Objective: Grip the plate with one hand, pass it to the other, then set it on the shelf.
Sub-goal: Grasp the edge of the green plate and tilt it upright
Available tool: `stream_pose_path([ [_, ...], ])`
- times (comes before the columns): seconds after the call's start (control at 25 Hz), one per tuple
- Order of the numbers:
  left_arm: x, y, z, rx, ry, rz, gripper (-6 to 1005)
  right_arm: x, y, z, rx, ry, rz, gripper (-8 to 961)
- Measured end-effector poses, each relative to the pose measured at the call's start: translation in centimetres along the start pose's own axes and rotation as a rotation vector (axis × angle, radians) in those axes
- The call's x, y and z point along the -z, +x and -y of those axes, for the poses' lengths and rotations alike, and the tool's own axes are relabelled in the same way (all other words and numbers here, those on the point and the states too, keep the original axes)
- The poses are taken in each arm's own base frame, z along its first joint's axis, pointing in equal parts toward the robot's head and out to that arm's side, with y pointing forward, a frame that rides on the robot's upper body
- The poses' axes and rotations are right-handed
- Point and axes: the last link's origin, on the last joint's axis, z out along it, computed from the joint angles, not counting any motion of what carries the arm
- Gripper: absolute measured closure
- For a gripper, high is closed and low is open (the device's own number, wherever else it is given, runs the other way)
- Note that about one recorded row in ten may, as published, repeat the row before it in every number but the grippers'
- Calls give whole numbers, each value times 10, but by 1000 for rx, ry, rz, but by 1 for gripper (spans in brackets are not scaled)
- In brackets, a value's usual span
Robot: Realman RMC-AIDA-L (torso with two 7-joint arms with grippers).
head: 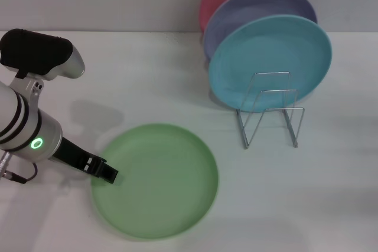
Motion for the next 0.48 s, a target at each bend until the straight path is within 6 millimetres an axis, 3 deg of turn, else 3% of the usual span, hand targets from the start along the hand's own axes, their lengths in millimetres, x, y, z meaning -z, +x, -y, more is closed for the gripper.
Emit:
stream_pose_path([
  [0.48,1,0,0,-6,0,16,345,0,0,0,0,0,2,218],
])
